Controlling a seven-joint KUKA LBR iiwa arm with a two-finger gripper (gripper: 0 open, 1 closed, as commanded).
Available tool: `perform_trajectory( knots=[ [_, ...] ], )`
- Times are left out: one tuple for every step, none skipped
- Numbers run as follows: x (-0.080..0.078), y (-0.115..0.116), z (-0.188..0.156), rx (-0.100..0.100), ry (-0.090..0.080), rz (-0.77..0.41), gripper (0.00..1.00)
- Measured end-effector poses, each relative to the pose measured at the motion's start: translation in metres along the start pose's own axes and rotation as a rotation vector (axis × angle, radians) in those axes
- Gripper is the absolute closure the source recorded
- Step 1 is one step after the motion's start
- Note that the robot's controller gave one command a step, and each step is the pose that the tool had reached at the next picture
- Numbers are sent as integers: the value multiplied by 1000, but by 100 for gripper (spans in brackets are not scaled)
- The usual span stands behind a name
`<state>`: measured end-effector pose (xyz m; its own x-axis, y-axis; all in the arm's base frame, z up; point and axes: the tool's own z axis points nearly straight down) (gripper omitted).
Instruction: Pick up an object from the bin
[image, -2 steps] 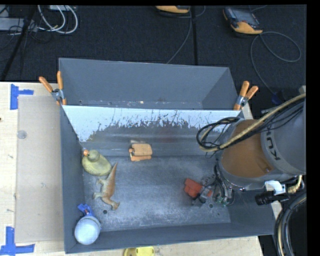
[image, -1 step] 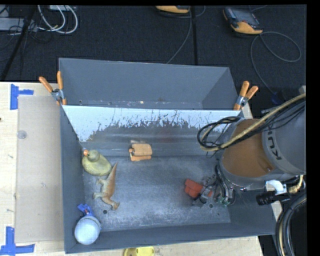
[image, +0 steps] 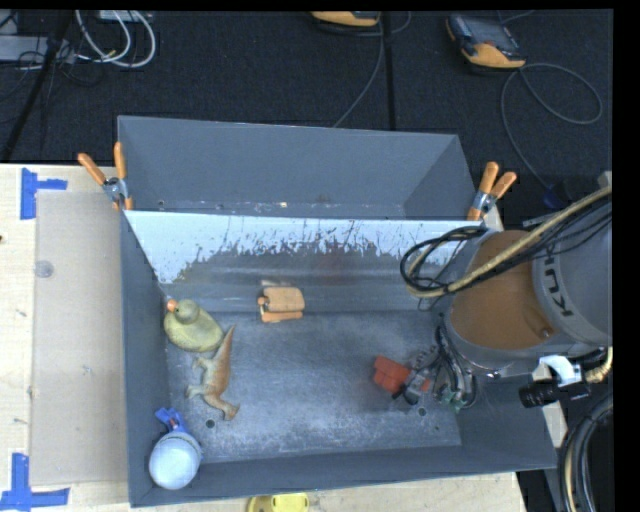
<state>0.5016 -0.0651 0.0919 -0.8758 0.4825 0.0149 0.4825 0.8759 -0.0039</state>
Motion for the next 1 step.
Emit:
perform_trajectory(
  knots=[
    [0, 0, -23, -1, -3, 0, 100]
  ],
)
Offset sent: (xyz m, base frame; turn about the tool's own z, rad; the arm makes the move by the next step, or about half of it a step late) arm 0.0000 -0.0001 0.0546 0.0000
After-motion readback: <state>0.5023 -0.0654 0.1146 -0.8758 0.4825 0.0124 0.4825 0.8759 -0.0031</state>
